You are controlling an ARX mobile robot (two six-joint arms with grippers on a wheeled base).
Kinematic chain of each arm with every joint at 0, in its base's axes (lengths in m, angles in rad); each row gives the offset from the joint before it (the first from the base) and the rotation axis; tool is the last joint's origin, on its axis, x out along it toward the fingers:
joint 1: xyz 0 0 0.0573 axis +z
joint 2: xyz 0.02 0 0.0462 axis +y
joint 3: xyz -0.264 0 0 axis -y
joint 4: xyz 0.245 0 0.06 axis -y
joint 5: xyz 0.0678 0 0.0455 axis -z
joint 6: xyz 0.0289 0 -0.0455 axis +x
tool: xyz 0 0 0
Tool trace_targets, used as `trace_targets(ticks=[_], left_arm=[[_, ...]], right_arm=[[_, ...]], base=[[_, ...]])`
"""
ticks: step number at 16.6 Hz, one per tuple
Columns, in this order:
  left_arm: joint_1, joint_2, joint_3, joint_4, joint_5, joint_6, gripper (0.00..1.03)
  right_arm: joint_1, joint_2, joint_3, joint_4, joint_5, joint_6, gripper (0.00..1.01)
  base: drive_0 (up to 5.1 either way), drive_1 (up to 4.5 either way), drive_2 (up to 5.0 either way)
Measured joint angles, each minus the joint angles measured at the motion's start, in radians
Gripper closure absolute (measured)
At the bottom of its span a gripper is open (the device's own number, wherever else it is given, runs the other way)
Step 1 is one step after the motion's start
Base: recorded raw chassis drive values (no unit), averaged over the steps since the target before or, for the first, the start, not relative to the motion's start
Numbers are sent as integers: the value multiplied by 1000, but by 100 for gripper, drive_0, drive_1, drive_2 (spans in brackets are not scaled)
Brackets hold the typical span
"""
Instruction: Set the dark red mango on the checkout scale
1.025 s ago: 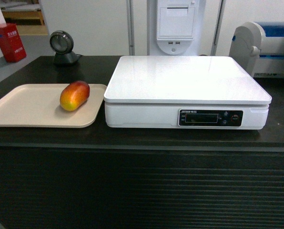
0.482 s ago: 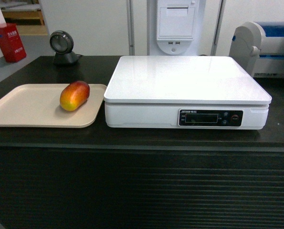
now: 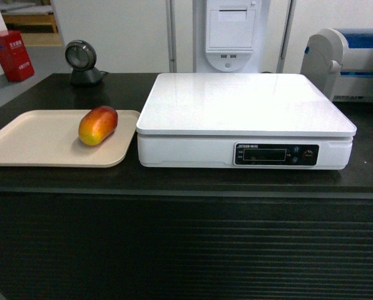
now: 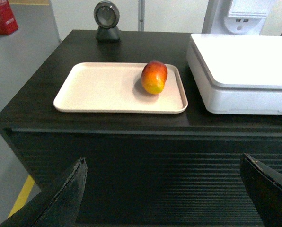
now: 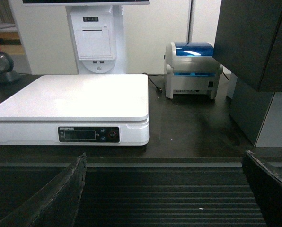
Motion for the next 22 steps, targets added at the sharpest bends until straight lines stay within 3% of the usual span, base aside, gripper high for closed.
trace_targets(ticks=[3, 7, 9, 11, 14, 16, 22], left_arm=[[9, 197, 31, 190, 64, 0, 5], [103, 600, 146, 521, 188, 28, 5], [129, 760, 231, 598, 240, 39, 5], [135, 909, 324, 624, 285, 50, 5], [87, 1194, 548, 605, 327, 90, 5], [53, 1303, 654, 572, 332, 109, 5], [4, 1434, 790, 517, 323, 149, 5]], right_arm=[[0, 0, 0, 0, 0, 0, 3], [0, 0, 0, -1, 0, 0, 3], [0, 0, 0, -1, 0, 0, 3], [0, 0, 0, -1, 0, 0, 3], [0, 0, 0, -1, 0, 0, 3], [0, 0, 0, -1, 0, 0, 3], [0, 0, 0, -1, 0, 0, 3]], base=[[0, 0, 0], [0, 0, 0], [0, 0, 0], [0, 0, 0], [0, 0, 0], [0, 0, 0], [0, 0, 0]])
